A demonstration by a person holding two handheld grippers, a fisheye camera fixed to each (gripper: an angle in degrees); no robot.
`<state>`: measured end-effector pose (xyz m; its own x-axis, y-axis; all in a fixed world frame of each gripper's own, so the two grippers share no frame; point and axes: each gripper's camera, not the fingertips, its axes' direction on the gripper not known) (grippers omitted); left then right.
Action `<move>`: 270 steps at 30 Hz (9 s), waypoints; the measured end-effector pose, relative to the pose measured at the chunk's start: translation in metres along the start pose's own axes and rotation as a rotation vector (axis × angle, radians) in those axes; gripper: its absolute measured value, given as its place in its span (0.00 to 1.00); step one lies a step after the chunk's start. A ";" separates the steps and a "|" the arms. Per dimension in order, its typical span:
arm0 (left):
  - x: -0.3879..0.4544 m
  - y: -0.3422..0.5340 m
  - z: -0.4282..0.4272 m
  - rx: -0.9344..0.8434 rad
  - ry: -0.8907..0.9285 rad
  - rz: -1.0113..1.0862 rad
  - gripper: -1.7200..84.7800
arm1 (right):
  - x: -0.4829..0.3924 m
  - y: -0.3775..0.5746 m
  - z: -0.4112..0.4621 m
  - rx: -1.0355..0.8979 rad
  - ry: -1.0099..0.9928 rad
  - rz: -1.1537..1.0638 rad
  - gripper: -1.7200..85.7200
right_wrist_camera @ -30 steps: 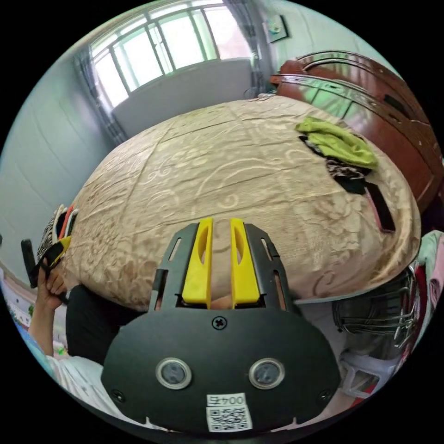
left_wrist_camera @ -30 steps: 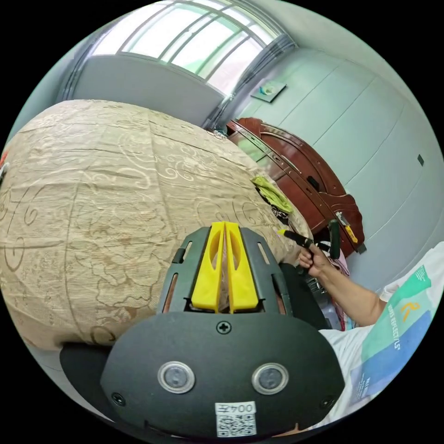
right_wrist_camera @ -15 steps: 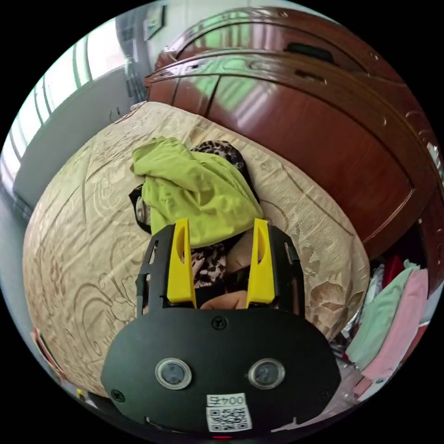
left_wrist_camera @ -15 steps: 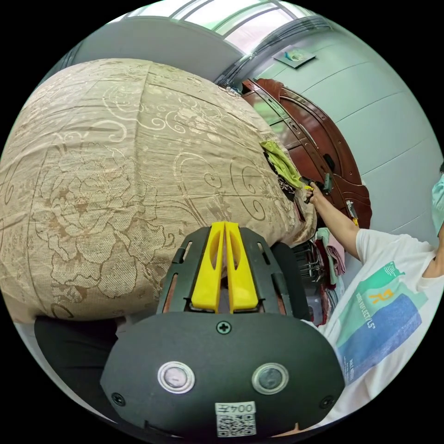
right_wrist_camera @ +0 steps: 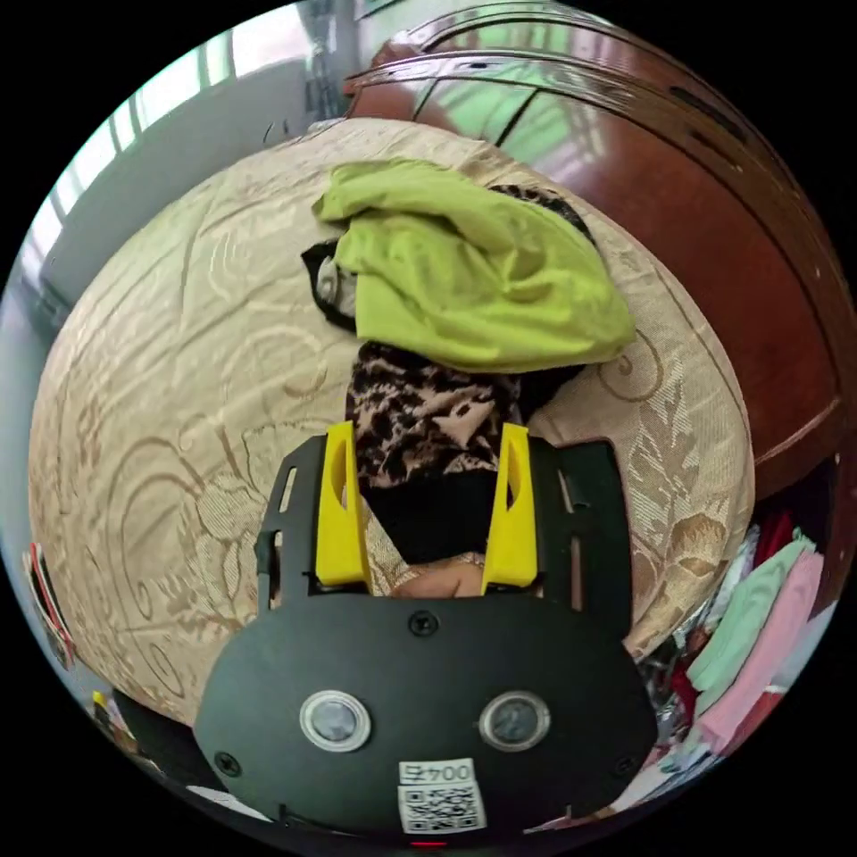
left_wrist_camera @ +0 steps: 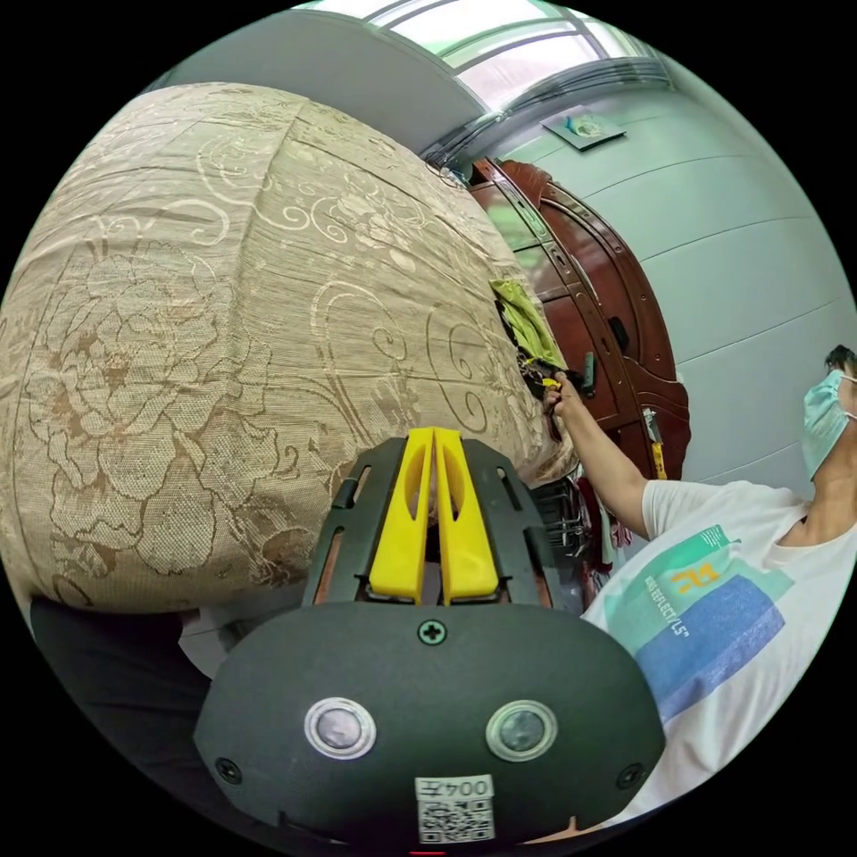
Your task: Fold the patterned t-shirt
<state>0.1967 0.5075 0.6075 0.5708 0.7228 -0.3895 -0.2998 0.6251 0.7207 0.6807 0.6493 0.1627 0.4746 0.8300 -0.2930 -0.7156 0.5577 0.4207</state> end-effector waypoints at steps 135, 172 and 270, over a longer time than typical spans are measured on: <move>0.071 -0.490 -0.078 0.024 0.148 0.446 0.06 | -0.355 0.473 -0.247 -0.114 -1.485 -0.089 0.04; 0.045 0.077 0.043 -0.013 -0.007 0.662 0.22 | -0.388 0.492 -0.404 0.035 -0.832 -0.523 0.01; -0.084 -0.013 -0.391 0.441 -0.078 0.082 0.04 | -0.507 0.246 -0.243 -0.023 -0.464 -0.481 0.05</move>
<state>-0.1458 0.5538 0.4065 0.6199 0.7295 -0.2889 -0.0016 0.3694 0.9293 0.1395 0.3635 0.2055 0.9112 0.4100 -0.0418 -0.3772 0.8706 0.3157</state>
